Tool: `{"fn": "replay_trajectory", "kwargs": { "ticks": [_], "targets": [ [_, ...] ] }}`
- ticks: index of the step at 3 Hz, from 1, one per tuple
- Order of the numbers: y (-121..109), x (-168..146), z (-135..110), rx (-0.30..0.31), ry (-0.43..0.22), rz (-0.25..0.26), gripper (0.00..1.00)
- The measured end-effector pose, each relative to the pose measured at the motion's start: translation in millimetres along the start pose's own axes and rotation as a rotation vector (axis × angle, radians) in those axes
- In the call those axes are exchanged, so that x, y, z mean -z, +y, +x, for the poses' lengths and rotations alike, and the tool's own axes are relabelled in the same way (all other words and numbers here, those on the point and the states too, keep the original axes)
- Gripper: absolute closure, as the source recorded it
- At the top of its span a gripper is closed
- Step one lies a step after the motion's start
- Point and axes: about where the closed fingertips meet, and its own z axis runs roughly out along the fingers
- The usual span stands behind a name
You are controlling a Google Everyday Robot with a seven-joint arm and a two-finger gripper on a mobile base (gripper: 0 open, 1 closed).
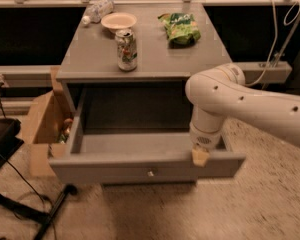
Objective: Open top drawer
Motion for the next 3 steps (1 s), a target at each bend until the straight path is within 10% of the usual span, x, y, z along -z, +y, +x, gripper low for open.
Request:
{"fn": "replay_trajectory", "kwargs": {
  "ticks": [2,3],
  "targets": [
    [38.9,12.8,18.2,-0.011,0.023,-0.022,1.0],
    [38.9,14.2,18.3,-0.011,0.023,-0.022,0.82]
  ]
}}
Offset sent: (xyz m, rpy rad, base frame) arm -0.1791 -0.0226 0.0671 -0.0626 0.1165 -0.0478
